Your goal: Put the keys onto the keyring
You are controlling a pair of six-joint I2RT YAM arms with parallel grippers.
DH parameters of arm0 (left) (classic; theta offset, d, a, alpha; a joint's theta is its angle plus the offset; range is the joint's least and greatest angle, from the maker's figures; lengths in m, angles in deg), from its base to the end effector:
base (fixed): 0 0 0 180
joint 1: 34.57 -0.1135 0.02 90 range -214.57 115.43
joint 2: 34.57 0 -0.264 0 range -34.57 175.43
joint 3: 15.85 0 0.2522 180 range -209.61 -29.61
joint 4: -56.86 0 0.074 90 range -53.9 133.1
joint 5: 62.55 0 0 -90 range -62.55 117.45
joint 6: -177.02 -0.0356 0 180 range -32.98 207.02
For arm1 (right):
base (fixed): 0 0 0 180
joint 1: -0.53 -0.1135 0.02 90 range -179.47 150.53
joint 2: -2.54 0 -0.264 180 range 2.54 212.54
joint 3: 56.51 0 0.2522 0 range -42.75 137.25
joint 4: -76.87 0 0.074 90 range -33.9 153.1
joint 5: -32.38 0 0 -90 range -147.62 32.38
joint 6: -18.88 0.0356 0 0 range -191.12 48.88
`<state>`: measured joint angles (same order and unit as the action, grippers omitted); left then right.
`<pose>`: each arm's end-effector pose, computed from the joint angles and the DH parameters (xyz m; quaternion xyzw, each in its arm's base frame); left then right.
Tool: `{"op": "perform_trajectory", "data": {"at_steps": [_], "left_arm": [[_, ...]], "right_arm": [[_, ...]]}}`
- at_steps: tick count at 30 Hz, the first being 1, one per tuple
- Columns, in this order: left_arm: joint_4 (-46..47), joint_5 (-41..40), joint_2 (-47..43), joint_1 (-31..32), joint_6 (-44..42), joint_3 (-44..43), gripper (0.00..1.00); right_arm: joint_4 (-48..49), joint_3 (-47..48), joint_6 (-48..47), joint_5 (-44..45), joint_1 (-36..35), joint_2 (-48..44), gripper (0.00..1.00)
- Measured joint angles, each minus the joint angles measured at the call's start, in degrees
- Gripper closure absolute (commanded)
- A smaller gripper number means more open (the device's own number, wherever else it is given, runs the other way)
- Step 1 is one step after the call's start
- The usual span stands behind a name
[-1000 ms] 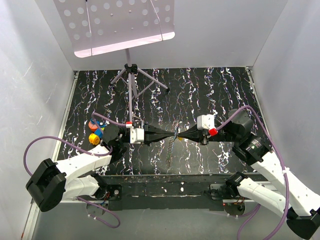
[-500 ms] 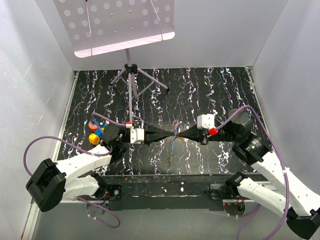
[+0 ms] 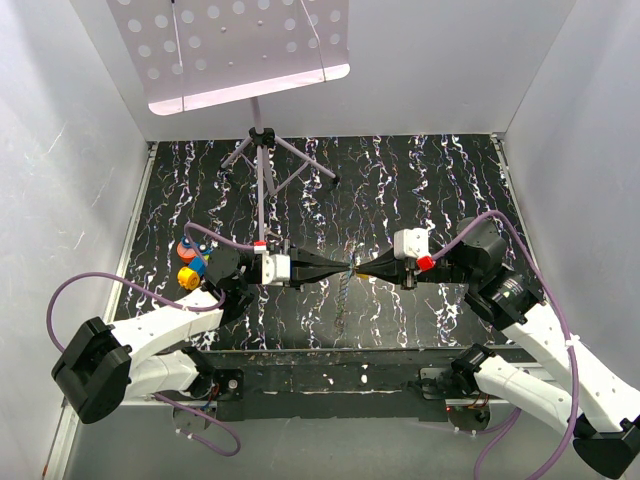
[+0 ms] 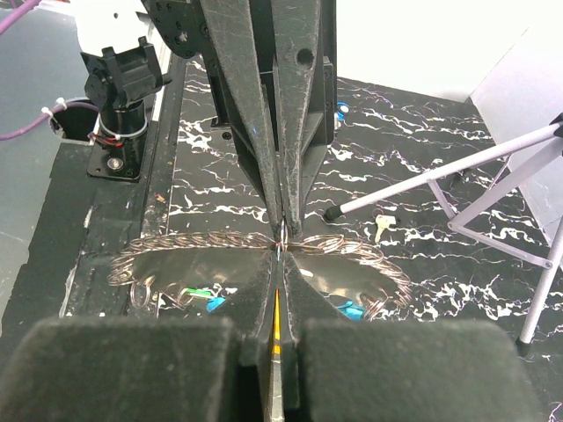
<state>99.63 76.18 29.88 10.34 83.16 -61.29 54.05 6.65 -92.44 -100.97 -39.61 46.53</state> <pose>0.1467 -0.1840 0.3088 0.5202 0.3107 -0.4786 0.6355 0.1126 0.1270 0.3733 -0.5635 0.4534 0.3697 0.5833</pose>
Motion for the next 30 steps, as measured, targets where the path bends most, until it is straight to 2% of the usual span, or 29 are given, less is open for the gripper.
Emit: {"op": "perform_trajectory", "data": {"at_steps": [30], "left_arm": [[-3.1,0.2,0.0,-0.2,-0.7,-1.1,1.00]], "right_arm": [[-1.6,1.1,0.1,1.4,0.0,0.8,0.99]]}}
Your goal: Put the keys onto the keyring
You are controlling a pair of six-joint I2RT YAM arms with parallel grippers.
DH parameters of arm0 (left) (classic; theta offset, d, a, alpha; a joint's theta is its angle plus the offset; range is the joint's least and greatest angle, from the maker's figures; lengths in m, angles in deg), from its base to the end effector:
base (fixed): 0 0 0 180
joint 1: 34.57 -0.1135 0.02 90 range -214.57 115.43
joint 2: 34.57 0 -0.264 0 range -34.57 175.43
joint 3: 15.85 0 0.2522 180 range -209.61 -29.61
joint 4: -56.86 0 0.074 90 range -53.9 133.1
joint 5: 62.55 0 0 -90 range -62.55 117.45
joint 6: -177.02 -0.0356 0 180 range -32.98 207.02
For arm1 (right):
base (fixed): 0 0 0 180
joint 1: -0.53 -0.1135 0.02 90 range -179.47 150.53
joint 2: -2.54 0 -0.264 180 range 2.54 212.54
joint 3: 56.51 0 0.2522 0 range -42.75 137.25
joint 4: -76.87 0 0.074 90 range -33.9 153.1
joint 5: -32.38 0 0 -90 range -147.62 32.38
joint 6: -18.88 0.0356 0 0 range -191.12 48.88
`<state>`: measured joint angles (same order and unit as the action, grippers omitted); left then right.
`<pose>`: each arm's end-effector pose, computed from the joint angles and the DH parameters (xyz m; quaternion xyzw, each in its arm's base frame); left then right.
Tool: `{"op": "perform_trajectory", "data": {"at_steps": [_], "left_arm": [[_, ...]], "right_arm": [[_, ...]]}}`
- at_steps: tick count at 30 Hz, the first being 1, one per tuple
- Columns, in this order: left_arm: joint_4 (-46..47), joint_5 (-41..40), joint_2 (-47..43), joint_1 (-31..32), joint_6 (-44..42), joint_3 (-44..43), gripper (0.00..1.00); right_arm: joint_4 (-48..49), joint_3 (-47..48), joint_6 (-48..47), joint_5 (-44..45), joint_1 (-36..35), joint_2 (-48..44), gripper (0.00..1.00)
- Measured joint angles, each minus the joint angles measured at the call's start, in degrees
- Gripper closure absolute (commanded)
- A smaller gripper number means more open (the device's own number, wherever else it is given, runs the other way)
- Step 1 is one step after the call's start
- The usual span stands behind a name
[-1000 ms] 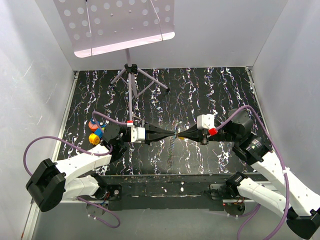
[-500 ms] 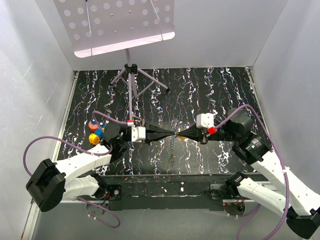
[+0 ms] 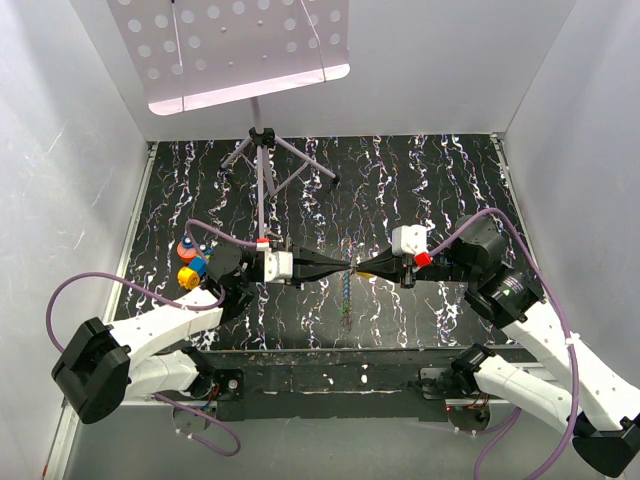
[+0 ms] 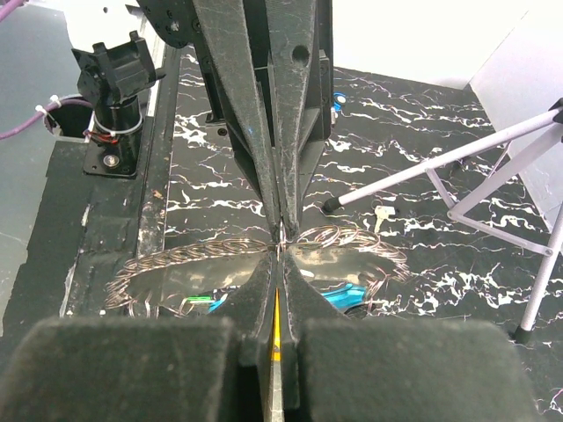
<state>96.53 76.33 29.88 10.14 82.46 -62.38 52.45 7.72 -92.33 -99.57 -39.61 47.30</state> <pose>0.1493 -0.1855 0.3102 0.5242 0.3215 -0.4767 0.6282 0.1149 0.1281 0.3748 -0.5592 0.4684 0.3640 0.5791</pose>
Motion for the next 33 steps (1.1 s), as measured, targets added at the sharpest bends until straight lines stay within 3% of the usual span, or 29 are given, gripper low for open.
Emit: {"op": "perform_trajectory", "data": {"at_steps": [33], "left_arm": [[-12.6,0.2,0.0,-0.2,0.4,-5.1,1.00]], "right_arm": [[-4.7,1.5,-5.0,1.3,0.0,0.3,0.99]]}}
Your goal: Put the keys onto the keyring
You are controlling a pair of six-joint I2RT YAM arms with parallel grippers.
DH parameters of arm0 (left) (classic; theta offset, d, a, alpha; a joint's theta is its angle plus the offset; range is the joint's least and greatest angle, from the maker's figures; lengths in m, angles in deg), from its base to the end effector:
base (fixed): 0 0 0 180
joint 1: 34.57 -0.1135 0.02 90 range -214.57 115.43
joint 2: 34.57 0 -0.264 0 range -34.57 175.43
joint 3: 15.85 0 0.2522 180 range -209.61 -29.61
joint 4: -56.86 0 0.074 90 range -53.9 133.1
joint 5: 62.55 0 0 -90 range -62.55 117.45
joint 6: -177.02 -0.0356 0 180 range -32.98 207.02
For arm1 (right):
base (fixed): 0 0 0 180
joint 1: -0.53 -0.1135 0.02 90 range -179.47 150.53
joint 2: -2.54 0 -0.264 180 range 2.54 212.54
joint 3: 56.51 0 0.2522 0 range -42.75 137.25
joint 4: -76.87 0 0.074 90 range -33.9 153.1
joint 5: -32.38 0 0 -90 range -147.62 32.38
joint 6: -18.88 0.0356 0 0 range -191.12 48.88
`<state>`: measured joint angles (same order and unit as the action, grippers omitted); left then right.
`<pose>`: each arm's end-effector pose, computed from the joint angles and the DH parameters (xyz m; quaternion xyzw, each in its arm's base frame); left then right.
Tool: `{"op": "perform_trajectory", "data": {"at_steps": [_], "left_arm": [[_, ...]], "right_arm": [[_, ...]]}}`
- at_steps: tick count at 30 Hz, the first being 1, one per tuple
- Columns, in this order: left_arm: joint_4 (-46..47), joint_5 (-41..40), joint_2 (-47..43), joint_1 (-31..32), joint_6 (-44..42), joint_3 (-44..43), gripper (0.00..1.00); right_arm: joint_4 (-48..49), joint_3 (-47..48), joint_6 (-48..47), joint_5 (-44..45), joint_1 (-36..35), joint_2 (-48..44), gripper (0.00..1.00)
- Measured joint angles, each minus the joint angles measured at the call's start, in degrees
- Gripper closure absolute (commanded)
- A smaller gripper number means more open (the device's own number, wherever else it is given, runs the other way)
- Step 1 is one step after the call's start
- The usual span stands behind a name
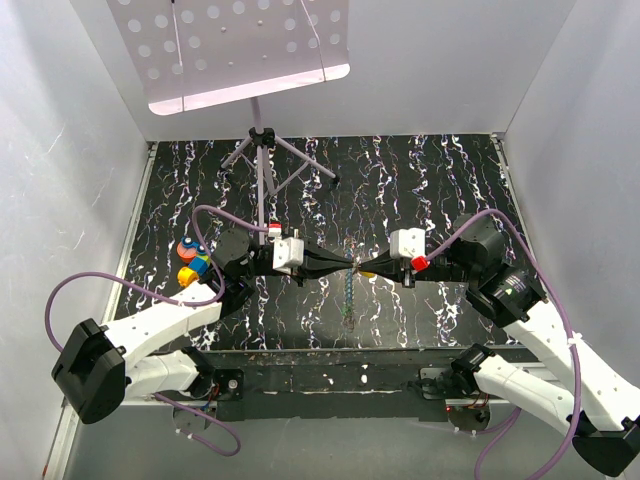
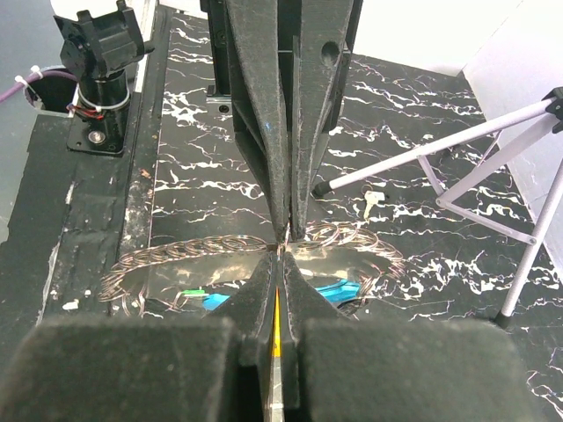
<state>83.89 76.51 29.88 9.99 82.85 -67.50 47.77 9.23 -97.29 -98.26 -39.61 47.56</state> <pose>0.1567 -0.1921 0.3197 0.5290 0.3737 -0.4871 0.5859 0.1144 0.1268 0.3747 -0.5782 0.4701 0.3354 0.5764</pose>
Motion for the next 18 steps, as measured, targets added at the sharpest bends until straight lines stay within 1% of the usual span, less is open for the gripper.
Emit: {"op": "perform_trajectory", "data": {"at_steps": [18], "left_arm": [[-7.1,-0.2,0.3,-0.1,0.4,-2.9,1.00]], "right_arm": [[-1.3,0.1,-2.6,0.8,0.0,0.0,0.99]]}}
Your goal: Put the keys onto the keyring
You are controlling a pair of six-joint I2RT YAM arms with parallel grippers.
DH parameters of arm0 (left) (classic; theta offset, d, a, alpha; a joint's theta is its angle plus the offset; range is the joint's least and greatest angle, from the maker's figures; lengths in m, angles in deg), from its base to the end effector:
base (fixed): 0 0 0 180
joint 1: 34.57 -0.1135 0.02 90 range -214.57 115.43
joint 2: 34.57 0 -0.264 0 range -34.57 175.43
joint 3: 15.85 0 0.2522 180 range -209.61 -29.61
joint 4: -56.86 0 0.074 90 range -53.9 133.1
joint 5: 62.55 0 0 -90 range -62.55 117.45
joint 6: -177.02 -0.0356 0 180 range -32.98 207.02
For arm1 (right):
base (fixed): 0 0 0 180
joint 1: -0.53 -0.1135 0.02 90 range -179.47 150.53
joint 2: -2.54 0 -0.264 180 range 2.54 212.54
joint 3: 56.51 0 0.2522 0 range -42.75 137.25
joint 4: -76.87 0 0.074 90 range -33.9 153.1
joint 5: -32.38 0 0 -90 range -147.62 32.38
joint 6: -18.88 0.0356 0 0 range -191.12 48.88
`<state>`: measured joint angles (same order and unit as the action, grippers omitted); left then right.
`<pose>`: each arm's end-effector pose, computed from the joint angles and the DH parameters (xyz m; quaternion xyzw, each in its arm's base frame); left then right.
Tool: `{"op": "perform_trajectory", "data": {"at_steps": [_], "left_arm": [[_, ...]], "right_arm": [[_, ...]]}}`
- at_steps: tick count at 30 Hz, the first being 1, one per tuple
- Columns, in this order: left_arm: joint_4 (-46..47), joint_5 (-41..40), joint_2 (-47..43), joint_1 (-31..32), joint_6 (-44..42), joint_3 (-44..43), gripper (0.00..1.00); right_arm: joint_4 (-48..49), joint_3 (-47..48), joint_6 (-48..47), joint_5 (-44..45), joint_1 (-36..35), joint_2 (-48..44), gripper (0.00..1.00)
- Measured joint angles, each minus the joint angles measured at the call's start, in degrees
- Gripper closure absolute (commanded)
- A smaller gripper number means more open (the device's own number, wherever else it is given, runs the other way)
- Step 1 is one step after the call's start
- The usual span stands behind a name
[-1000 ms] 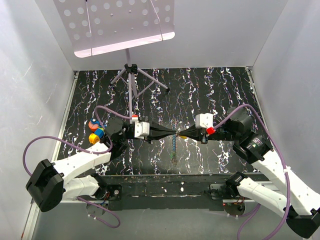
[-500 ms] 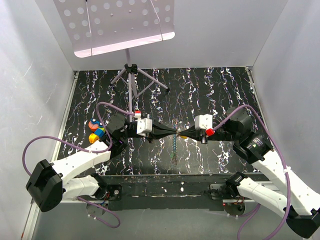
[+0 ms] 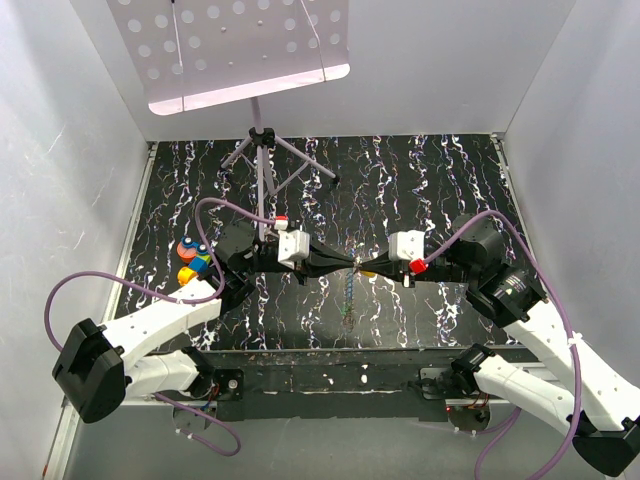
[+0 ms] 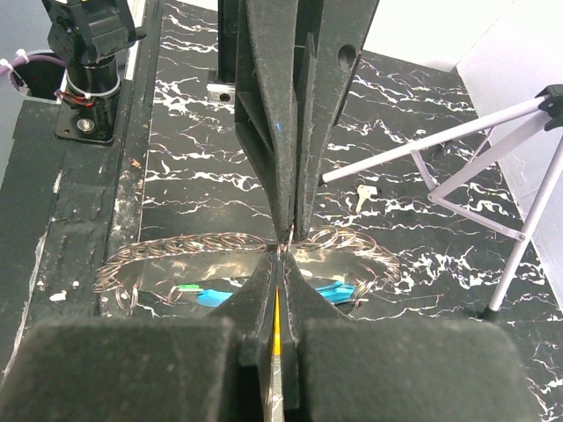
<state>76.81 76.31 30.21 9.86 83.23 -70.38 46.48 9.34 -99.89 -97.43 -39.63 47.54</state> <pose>0.1610 -0.1954 0.3239 0.5284 0.4067 -0.4917 0.5600 0.1144 0.1264 0.3731 -0.5875 0.4674 0.3189 0.5785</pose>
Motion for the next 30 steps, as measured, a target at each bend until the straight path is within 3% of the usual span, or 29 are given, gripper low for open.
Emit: {"op": "perform_trajectory", "data": {"at_steps": [30], "left_arm": [[-0.6,-1.7,0.6,-0.9,6.8,-0.7,1.00]], "right_arm": [[-0.3,0.6,-3.1,0.9,-0.4,0.0,0.99]]}}
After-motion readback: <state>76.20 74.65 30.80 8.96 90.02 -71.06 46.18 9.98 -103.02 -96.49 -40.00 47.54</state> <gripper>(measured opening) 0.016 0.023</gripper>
